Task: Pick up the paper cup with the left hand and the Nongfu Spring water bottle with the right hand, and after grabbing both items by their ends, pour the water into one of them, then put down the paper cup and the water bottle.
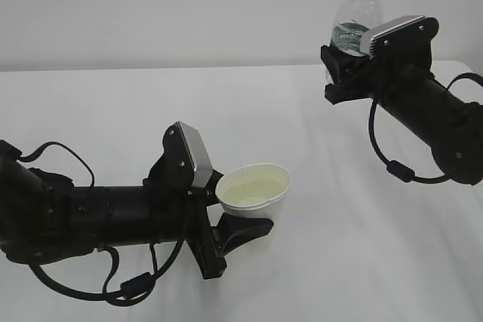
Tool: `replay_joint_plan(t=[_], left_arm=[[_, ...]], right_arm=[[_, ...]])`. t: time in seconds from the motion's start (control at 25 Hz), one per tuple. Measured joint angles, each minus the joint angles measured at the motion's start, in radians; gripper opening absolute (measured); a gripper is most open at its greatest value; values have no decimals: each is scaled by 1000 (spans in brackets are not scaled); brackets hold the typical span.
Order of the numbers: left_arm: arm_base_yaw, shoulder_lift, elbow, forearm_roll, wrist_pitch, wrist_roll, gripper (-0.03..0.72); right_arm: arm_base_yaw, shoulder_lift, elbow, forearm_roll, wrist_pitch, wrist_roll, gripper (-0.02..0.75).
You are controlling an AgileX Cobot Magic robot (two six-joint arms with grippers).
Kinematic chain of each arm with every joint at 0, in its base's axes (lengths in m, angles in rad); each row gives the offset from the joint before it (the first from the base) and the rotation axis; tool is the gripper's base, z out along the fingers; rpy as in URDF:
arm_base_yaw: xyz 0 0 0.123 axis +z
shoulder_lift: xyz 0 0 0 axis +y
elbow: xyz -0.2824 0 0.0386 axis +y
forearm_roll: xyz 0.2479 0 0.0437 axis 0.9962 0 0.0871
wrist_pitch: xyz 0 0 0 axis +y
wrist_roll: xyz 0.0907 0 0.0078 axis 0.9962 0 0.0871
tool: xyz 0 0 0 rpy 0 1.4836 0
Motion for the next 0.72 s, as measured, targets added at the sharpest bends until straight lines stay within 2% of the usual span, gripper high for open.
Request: replay_joint_plan(t=[0.28,0.72], left_arm=[[0,0,0,0,0,0,429],[0,0,0,0,0,0,429]], right_arm=[[0,0,0,75,11,-42,466],[0,0,2,264,47,-110,466]])
